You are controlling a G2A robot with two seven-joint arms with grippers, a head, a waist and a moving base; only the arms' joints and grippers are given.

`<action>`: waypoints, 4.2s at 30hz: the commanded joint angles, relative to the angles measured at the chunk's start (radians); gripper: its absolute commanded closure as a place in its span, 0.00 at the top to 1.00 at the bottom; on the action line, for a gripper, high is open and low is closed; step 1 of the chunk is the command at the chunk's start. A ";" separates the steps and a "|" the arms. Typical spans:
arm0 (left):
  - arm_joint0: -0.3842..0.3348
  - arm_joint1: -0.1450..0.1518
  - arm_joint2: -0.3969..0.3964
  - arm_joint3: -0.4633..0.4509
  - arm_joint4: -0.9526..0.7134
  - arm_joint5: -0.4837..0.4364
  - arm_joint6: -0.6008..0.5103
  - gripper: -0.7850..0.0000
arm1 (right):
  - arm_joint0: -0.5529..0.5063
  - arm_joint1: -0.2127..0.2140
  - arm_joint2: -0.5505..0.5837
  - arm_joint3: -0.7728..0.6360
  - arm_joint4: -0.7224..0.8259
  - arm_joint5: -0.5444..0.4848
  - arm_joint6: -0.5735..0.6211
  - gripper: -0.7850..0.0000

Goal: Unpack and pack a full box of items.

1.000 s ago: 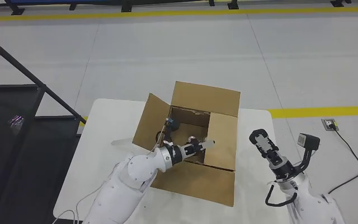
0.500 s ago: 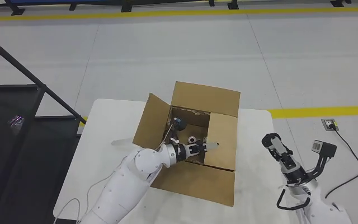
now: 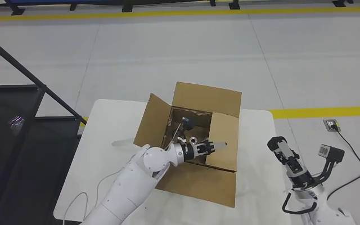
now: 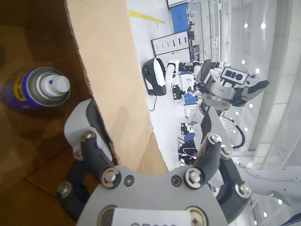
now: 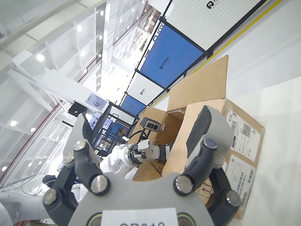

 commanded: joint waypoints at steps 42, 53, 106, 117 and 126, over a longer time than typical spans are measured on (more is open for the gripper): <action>-0.194 -0.266 0.277 0.286 -0.016 -0.029 0.212 1.00 | -0.124 0.001 0.165 0.077 0.102 -0.265 -0.112 1.00; -0.203 -0.308 0.267 0.345 -0.016 -0.048 0.208 1.00 | -0.123 0.004 0.198 0.058 0.093 -0.278 -0.101 1.00; 0.827 0.019 -0.948 -0.924 0.020 -0.006 0.011 1.00 | 0.821 -0.108 -0.827 0.417 -1.074 0.612 0.664 1.00; 0.827 0.019 -0.948 -0.924 0.020 -0.006 0.011 1.00 | 0.847 -0.125 -0.813 0.526 -1.044 0.635 0.657 0.00; 0.827 0.019 -0.948 -0.924 0.020 -0.006 0.011 1.00 | 0.786 -0.107 -0.744 0.383 -1.085 0.644 0.685 0.00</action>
